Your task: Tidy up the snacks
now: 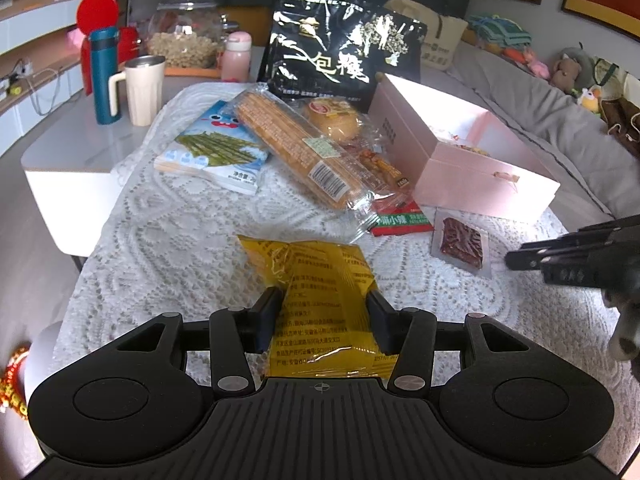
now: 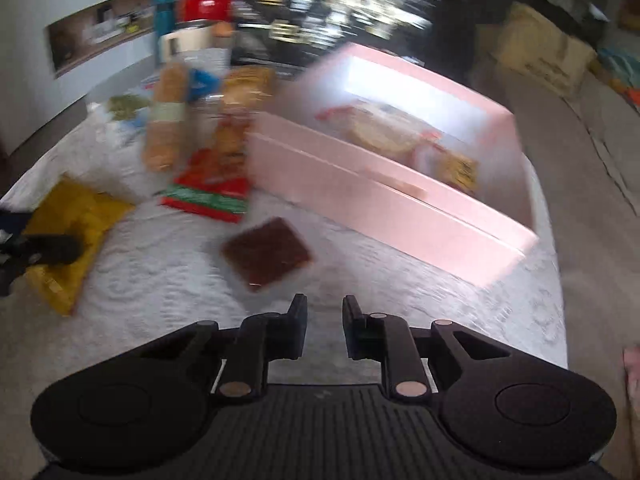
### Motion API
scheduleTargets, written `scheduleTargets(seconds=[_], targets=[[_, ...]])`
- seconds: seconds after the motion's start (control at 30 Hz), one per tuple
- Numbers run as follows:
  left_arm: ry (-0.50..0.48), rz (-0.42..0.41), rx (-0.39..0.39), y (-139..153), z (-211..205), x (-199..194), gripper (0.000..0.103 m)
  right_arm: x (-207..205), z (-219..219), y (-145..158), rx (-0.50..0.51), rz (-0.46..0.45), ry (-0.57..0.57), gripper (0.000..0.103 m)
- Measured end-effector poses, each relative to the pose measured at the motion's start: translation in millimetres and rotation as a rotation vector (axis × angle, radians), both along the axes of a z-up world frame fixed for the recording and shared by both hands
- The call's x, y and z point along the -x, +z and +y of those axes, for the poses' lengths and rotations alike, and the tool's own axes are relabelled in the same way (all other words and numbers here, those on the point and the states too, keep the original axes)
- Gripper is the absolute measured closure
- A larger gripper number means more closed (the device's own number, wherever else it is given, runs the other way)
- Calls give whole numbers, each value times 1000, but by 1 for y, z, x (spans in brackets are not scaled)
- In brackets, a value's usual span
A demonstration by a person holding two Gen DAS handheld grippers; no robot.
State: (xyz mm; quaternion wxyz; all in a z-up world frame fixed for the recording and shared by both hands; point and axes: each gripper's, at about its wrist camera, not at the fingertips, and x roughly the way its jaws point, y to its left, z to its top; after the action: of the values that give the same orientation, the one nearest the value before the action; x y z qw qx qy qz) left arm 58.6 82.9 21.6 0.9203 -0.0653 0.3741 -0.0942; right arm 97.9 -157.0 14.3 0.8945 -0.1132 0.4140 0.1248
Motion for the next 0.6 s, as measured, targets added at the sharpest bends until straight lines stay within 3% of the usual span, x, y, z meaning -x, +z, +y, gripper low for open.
scheduleTargets(seconds=[0.07,0.17,0.3,0.4,0.53,0.6], targets=[[0,0,0,0,0,0,50,-4,-16,2,-68,25,-48,81],[0,1,-1,0,0,0,50,-5,-36,8,-219,48,-82,66],[-1,-3,5,0,1,0,50,-11,-27,7,-296,79,-135,64],[0,-4,12,0,2,1,50,-19,-7,1,-310,104,-188,64],[-2,-11,5,-1,1,2,50,-34,21,-1,-291,83,-284,48],[-3,-12,13,-1,3,3,50,-40,33,-2,-255,70,-294,46]])
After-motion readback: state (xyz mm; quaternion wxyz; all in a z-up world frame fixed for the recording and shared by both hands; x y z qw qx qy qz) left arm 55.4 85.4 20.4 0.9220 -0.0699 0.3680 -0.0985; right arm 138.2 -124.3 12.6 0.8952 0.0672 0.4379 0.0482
